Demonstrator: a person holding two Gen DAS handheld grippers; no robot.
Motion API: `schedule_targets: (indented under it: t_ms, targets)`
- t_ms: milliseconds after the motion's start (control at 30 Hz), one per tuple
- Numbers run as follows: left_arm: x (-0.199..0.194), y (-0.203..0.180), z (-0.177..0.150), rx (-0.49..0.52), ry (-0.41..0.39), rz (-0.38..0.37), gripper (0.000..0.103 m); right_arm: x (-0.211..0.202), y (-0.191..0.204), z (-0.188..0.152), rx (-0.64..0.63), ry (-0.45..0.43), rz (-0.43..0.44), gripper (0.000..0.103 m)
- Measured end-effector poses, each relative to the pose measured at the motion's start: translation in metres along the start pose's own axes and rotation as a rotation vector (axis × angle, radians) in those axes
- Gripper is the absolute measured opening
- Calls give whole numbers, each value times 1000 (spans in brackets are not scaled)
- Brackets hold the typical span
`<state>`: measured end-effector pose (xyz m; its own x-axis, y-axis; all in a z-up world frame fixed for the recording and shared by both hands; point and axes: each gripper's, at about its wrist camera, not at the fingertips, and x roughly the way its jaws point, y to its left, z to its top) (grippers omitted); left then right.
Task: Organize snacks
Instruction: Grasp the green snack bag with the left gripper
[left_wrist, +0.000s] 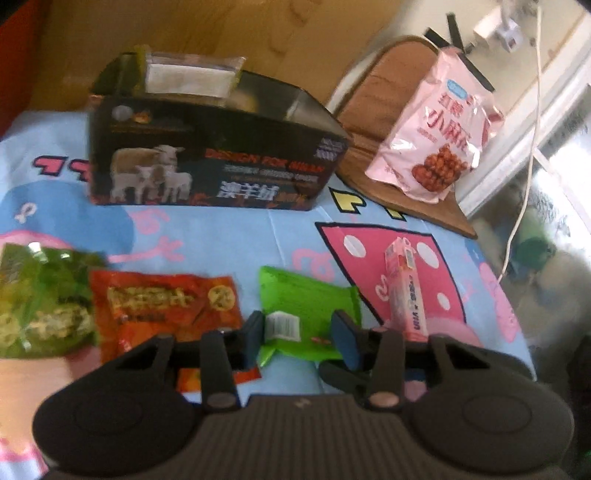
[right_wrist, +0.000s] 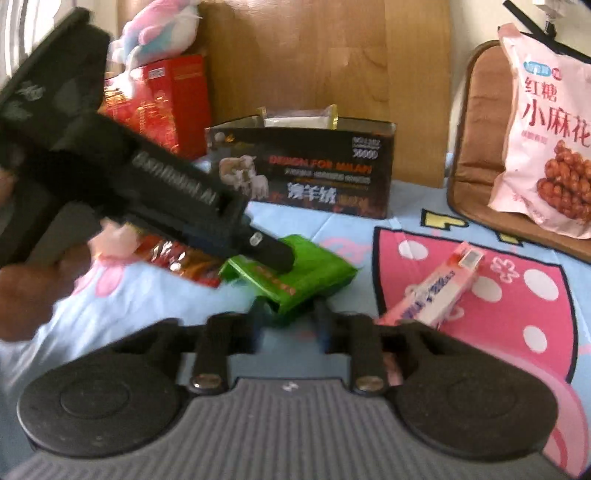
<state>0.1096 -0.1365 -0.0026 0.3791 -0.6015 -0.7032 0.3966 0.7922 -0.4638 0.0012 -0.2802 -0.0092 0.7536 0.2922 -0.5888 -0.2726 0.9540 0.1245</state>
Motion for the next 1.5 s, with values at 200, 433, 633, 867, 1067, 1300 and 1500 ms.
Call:
schedule_targets:
  t_ms: [200, 433, 633, 867, 1067, 1300, 1500]
  targets:
    - [-46, -5, 42, 45, -170, -9, 39, -13, 6, 38, -44, -152, 3, 25]
    - [-30, -3, 106, 25, -249, 95, 48, 38, -7, 111, -36, -220, -139, 32]
    - [-95, 47, 53, -44, -344, -37, 48, 8, -20, 81, 109, -224, -36, 34]
    - [-132, 121, -14, -227, -305, 75, 48, 24, 3, 43, 246, -40, 294, 34]
    - [-141, 130, -43, -263, -290, 45, 48, 28, 44, 47, 164, -15, 351, 34]
    - [-110, 147, -21, -275, -249, 114, 52, 67, 60, 61, 35, 10, 210, 34]
    - [-94, 156, -25, -288, -218, 86, 57, 67, 45, 46, -98, 43, -25, 45]
